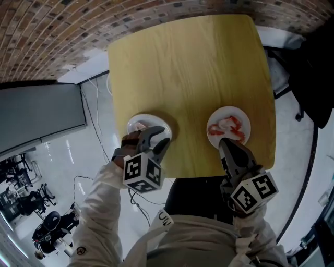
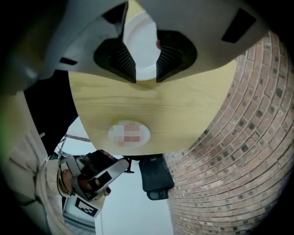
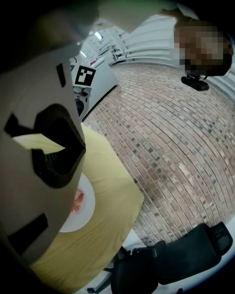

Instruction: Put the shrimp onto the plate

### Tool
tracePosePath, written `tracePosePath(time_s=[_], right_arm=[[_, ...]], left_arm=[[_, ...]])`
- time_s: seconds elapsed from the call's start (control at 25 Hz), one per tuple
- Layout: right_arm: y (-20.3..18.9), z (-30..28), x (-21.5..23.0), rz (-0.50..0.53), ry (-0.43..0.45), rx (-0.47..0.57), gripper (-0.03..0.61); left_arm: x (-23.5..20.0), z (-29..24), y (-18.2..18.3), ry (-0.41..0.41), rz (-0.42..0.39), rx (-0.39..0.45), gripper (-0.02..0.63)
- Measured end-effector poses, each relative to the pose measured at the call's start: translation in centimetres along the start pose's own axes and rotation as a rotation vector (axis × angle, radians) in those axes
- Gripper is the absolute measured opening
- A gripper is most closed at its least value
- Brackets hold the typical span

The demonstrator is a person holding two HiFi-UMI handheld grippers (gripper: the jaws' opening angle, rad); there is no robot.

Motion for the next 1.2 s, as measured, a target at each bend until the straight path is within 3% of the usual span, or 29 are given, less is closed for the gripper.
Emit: tracePosePath(time_s=[0.56,1.2], right_arm=[[-0.5,-5.1,-3.0,-0.007,0.007,-0.043,0.025],[0.0,-8.3,-3.9,-0.022,-0.016,-0.060,0.025]], left_arm=[[-3.0,-1.5,-6.3,0.020,-0.009,-0.062,0.126],[-4.3,-3.5,-8.1,-0.060,-0.046,-0.058,0.121]])
Point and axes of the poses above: the fingertips, and each gripper's own axes: z backward along the fingers, x to its right, y out of its top, the point moved 10 cm from there along z, backward along the fingers, and after that the axes turned 11 degrees about -x, right-handed, at the moved point
